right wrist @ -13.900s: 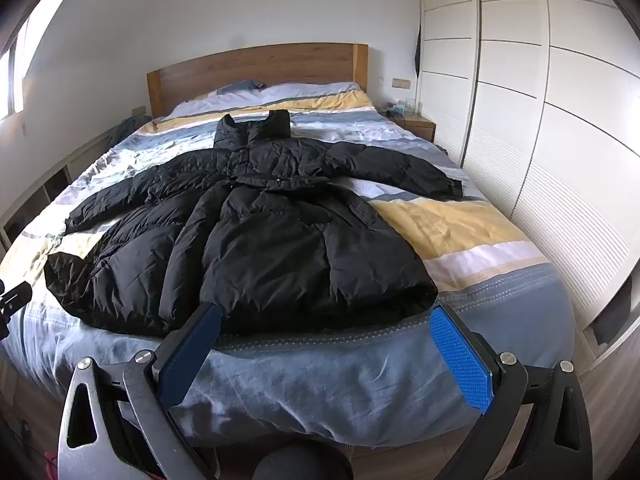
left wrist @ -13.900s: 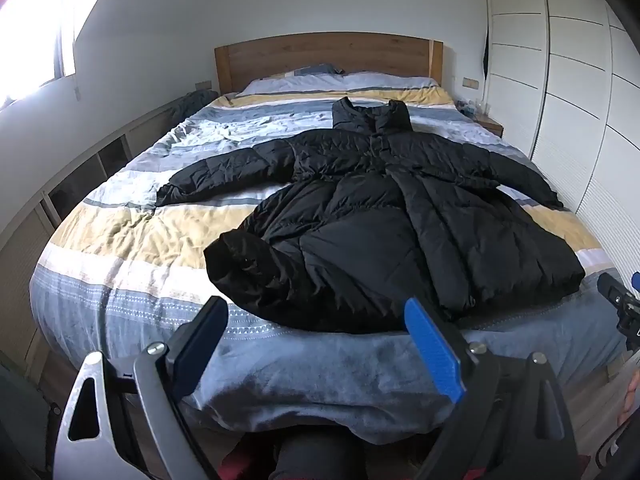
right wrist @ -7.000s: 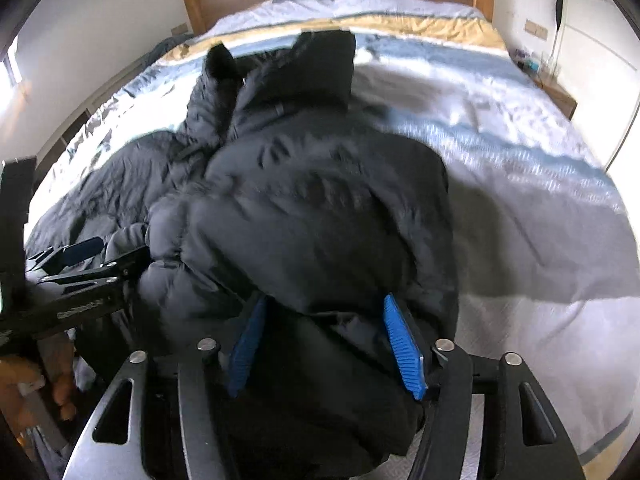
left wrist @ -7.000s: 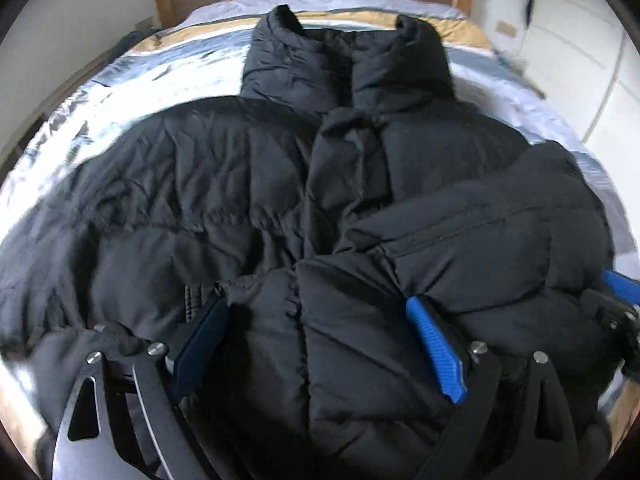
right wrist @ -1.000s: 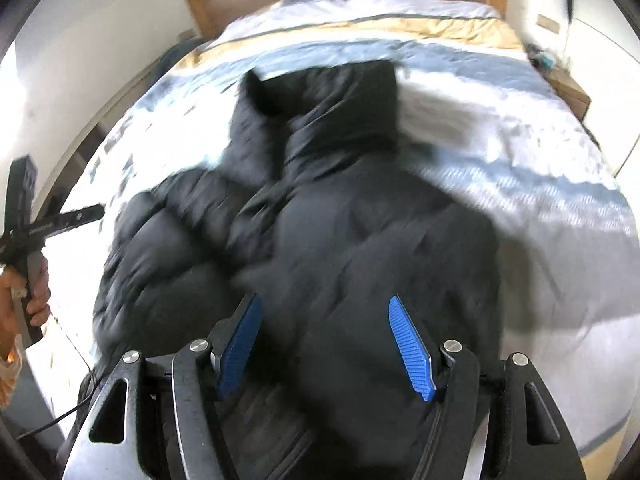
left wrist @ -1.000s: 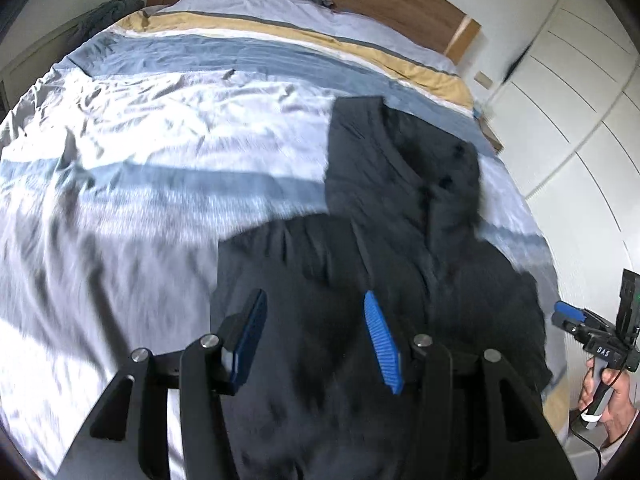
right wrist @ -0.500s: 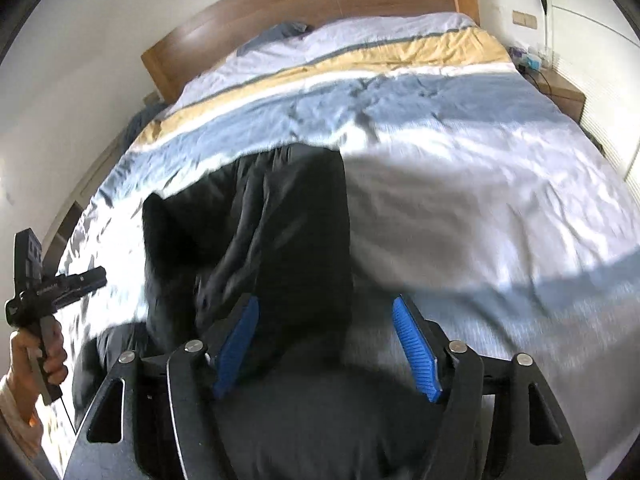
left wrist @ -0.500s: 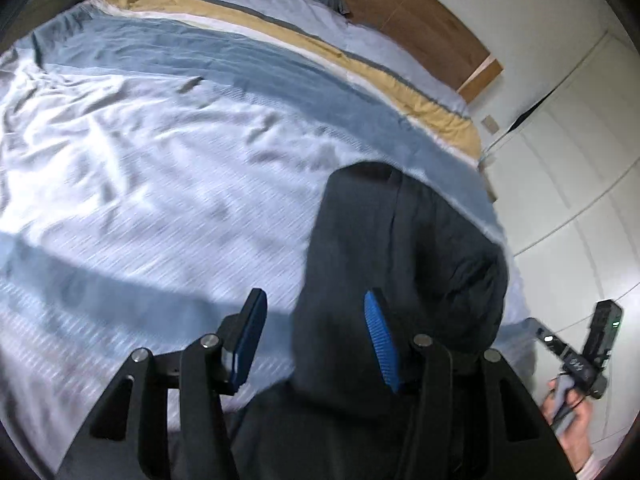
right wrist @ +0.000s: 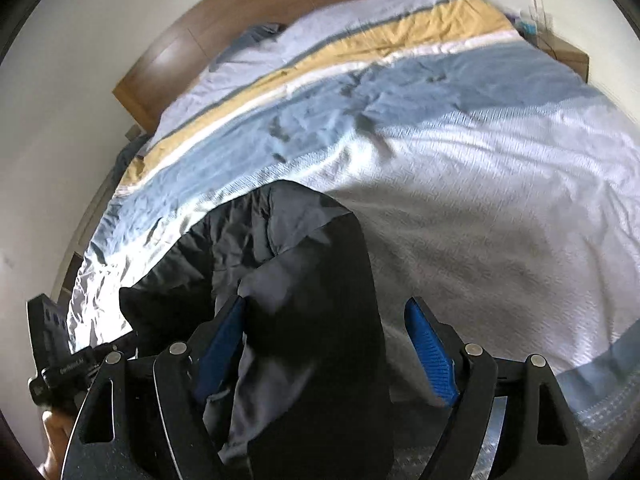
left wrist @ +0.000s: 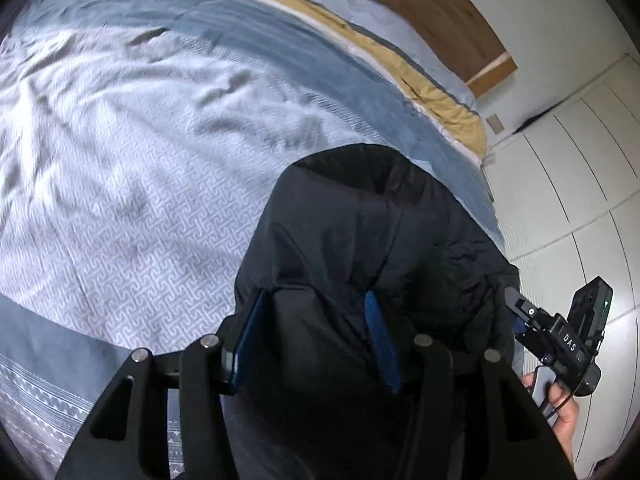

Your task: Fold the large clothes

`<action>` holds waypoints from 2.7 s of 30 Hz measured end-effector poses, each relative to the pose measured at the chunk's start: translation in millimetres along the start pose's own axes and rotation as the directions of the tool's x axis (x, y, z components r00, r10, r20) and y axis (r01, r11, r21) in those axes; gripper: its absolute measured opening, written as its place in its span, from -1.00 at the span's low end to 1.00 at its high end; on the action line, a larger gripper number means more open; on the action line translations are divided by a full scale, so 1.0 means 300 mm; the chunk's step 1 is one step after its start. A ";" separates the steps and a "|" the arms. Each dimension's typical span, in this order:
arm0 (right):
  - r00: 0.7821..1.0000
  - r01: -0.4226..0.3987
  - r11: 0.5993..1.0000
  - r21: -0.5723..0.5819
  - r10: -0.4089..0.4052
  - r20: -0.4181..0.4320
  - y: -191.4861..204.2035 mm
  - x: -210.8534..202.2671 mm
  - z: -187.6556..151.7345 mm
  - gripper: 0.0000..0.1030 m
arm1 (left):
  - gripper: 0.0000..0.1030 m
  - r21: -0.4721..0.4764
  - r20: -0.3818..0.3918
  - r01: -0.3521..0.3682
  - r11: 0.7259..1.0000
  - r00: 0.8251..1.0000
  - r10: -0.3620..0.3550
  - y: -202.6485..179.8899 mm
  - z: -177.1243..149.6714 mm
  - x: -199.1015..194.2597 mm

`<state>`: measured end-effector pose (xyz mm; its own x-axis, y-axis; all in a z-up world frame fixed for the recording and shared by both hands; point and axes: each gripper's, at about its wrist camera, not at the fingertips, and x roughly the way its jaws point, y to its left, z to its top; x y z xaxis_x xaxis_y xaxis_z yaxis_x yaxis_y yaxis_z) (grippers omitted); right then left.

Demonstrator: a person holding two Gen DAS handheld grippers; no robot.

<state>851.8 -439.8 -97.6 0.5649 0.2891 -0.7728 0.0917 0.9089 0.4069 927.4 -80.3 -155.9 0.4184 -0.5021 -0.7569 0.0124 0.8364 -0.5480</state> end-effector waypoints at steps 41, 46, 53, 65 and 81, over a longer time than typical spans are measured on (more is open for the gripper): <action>0.998 0.036 0.933 -0.359 -0.055 -0.042 -0.031 -0.679 -0.792 -0.14 | -0.91 0.097 -0.026 -0.155 0.983 0.987 0.158 0.144 -0.815 -0.750; 0.997 0.057 0.945 -0.323 -0.073 -0.036 -0.061 -0.767 -0.799 -0.13 | -0.91 0.107 -0.002 -0.178 0.978 0.984 0.179 0.120 -0.802 -0.826; 0.999 0.023 0.930 -0.368 -0.012 0.031 0.066 -0.871 -0.708 0.31 | -0.90 0.205 0.066 -0.194 0.959 0.981 0.185 -0.041 -0.712 -0.881; 0.993 -0.112 0.870 -0.480 0.110 -0.032 0.294 -0.720 -0.668 0.49 | -0.90 0.382 -0.008 -0.048 0.923 0.998 0.055 -0.298 -0.727 -0.709; 0.990 0.016 0.854 -0.519 -0.088 -0.114 0.058 -0.443 -0.887 0.65 | -0.90 0.403 -0.059 -0.168 0.900 0.976 0.208 -0.122 -0.934 -0.407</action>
<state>560.0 -382.4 -117.4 0.4574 0.2407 -0.8561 -0.3386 0.9373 0.0826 621.4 -111.3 -143.2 0.3577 -0.3288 -0.8740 0.3069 0.9254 -0.2225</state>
